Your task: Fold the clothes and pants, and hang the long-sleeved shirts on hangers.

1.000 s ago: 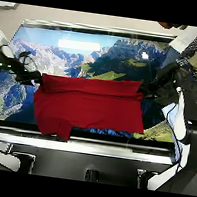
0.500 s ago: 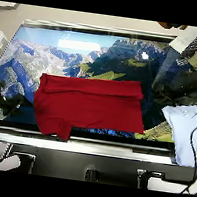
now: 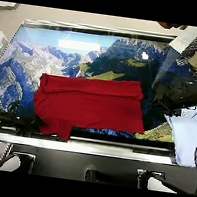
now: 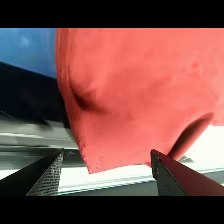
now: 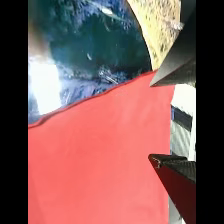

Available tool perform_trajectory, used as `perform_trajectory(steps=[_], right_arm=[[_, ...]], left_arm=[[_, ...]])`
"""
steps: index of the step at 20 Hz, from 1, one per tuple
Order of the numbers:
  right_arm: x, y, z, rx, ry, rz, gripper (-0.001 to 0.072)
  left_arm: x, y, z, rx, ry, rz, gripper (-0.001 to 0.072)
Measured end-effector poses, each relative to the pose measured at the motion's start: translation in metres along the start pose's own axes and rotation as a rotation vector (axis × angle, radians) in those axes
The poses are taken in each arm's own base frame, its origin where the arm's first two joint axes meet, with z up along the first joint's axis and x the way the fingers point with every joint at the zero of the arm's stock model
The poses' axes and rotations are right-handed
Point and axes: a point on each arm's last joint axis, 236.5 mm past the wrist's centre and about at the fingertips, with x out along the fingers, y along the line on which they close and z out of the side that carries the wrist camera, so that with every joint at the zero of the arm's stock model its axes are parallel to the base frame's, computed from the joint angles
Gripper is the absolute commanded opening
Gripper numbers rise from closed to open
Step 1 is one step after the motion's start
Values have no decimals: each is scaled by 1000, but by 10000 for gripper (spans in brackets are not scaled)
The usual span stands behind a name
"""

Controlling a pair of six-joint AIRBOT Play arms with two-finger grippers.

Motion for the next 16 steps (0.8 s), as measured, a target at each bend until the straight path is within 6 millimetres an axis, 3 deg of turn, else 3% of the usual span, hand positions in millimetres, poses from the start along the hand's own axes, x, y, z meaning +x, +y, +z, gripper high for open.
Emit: perform_trajectory(steps=[3,4,5,6,7,11,14,16], right_arm=[[-5,5,-1,-4,-19,13,464],[-7,7,-1,-5,-27,16,470],[-9,8,0,-4,-34,18,535],[-10,9,-1,-6,-39,23,570],[-12,11,-1,-6,-43,28,570],[-20,2,-3,-22,-56,1,572],[-23,-28,-5,57,-55,-2,573],[-15,-53,-20,137,-12,16,613]], left_arm=[[10,-1,-7,1,10,-1,593],[13,-2,-7,-3,6,-6,429],[15,-2,-5,-1,-2,-3,217],[16,-3,0,-3,-25,-10,60],[16,-8,0,-1,-28,-28,16],[18,-17,-1,7,-27,-64,15],[18,-19,-1,24,-27,-74,15],[17,-19,-1,33,-27,-76,16]])
